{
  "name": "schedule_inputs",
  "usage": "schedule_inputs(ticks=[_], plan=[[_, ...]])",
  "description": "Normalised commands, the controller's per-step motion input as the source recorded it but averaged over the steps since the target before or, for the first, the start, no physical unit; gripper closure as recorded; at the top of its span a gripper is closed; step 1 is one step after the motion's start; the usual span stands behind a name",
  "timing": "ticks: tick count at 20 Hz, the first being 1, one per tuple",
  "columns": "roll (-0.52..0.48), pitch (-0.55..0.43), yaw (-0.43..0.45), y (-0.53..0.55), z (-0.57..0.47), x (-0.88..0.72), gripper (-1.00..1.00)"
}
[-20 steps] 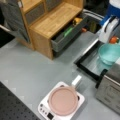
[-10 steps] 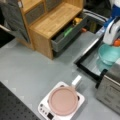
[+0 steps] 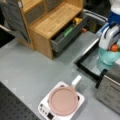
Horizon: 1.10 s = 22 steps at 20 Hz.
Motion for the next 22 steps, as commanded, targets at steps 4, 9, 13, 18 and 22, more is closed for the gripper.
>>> schedule_inputs(ticks=[4, 9, 13, 18, 22], plan=[[0.096, -0.007, -0.169, 0.09, -0.24, -0.09, 1.0], [0.063, -0.08, -0.17, 0.06, -0.23, -0.19, 1.0], [0.064, -0.123, -0.159, 0.02, -0.3, -0.31, 1.0], [0.099, -0.158, -0.183, 0.01, -0.23, -0.35, 1.0], [0.121, -0.178, -0.209, 0.03, -0.16, -0.34, -1.0]])
